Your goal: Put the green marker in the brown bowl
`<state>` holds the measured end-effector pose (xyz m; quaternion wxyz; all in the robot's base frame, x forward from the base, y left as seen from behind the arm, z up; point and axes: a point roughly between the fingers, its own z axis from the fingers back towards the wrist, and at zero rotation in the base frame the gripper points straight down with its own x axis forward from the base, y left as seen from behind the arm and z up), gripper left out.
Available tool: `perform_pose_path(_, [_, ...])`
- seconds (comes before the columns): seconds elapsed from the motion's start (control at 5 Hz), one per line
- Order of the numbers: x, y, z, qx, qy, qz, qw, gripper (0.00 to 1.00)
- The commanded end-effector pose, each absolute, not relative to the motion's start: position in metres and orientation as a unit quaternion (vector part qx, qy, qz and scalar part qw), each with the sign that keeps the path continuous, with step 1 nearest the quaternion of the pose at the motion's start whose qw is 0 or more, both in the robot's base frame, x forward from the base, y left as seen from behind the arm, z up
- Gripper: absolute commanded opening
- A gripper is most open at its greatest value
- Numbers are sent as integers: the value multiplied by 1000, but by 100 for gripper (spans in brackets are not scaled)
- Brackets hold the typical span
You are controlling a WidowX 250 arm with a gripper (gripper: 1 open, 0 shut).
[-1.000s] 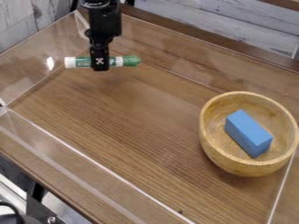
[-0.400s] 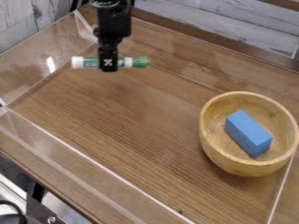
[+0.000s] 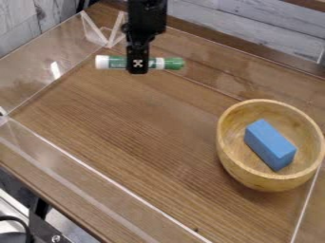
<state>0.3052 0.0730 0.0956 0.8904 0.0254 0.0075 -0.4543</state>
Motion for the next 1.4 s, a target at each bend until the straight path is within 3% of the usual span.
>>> perform_pose_path(0.0, [308, 56, 126, 50, -20, -461, 886, 0])
perform_pose_path(1.2, [280, -35, 154, 52, -44, -453, 889, 0])
